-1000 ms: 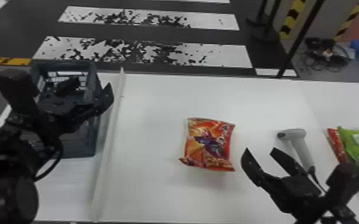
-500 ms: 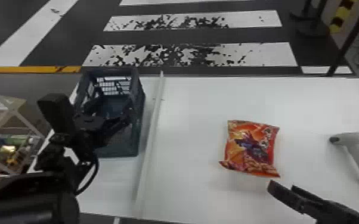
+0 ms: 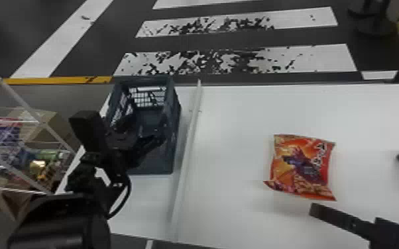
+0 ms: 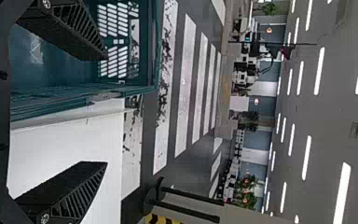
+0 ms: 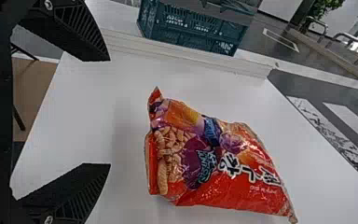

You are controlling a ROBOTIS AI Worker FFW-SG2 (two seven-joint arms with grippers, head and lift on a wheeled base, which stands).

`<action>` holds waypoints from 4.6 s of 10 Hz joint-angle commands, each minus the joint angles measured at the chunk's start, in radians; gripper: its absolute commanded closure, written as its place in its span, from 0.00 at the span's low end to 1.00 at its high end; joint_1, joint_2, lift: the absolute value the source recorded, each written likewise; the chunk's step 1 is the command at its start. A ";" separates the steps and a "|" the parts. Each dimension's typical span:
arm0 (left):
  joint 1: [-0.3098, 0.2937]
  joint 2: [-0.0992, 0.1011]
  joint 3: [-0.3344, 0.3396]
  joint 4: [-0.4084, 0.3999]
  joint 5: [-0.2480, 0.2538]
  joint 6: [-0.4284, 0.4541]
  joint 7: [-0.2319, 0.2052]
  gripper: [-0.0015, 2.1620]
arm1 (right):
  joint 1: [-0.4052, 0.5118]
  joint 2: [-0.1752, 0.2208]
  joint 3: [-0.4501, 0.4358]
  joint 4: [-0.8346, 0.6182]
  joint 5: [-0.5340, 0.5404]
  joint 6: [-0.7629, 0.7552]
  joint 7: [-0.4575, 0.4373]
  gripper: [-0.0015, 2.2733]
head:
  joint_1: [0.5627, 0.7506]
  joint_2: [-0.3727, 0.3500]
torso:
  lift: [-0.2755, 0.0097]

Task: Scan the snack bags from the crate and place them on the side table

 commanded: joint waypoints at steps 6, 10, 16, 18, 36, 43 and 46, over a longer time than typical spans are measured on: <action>0.000 -0.003 0.006 0.000 -0.002 0.009 -0.003 0.04 | -0.202 -0.012 0.032 0.217 0.036 0.047 -0.055 0.03 | 0.70 0.79 | 0.64; -0.002 -0.003 0.007 0.006 -0.002 0.012 -0.008 0.04 | -0.262 -0.014 0.066 0.297 0.102 0.029 -0.068 0.04 | 0.70 0.79 | 0.64; 0.006 -0.003 0.014 0.008 -0.002 0.012 -0.011 0.04 | -0.303 -0.023 0.089 0.346 0.163 -0.072 -0.110 0.99 | 0.70 0.75 | 0.64; 0.011 -0.003 0.015 0.009 -0.002 0.015 -0.011 0.04 | -0.280 -0.023 0.083 0.317 0.171 -0.167 -0.090 0.99 | 0.70 0.73 | 0.64; 0.020 -0.003 0.029 0.018 0.001 0.015 -0.025 0.04 | -0.139 -0.393 1.127 0.177 1.910 -0.247 -0.282 0.80 | 0.70 0.65 | 0.64; 0.026 -0.003 0.032 0.017 0.008 0.015 -0.026 0.04 | -0.062 -0.416 0.871 -0.157 1.292 -0.253 -0.056 0.03 | 0.70 0.78 | 0.64; 0.029 -0.003 0.034 0.017 0.008 0.015 -0.026 0.04 | -0.052 -0.342 0.580 -0.193 0.816 -0.287 0.080 0.03 | 0.70 0.81 | 0.64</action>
